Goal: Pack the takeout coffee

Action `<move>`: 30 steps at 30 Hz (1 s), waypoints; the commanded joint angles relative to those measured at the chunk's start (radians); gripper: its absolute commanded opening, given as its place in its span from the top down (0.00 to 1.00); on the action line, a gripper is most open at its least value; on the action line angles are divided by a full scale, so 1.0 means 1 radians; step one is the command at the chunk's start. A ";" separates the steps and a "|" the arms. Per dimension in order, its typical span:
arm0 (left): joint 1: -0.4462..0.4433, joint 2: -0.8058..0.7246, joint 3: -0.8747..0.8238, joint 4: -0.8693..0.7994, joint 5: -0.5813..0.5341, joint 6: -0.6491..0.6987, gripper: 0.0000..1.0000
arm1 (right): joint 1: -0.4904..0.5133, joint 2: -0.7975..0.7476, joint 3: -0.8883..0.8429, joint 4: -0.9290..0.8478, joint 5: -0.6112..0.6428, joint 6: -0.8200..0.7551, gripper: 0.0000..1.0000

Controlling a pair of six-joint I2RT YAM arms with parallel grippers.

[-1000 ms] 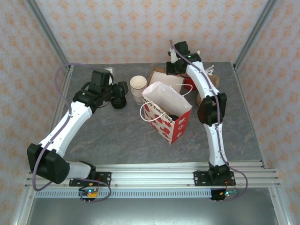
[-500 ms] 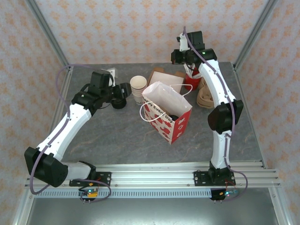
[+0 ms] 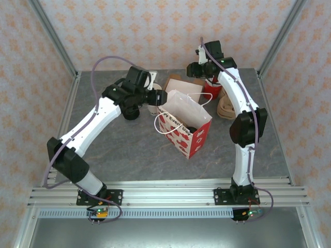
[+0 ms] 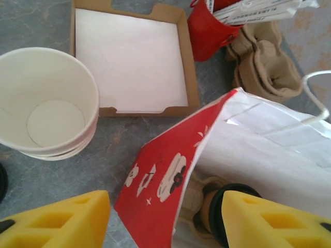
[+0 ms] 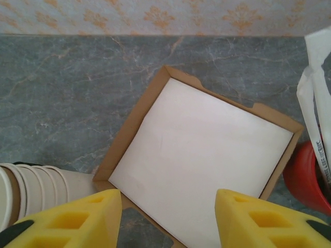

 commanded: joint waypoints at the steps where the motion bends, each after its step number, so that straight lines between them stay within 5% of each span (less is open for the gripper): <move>1: -0.001 0.055 0.090 -0.132 -0.034 0.042 0.46 | -0.006 -0.068 -0.022 -0.014 0.029 -0.018 0.48; 13: 0.006 0.085 0.189 -0.324 -0.140 0.069 0.72 | -0.005 -0.127 -0.110 -0.011 0.091 -0.065 0.43; 23: 0.037 0.043 0.182 -0.449 -0.241 0.071 0.74 | -0.005 -0.049 -0.085 -0.035 0.084 -0.077 0.42; 30: 0.043 0.008 0.178 -0.409 -0.175 0.028 0.69 | 0.043 0.036 -0.052 -0.038 0.068 -0.092 0.42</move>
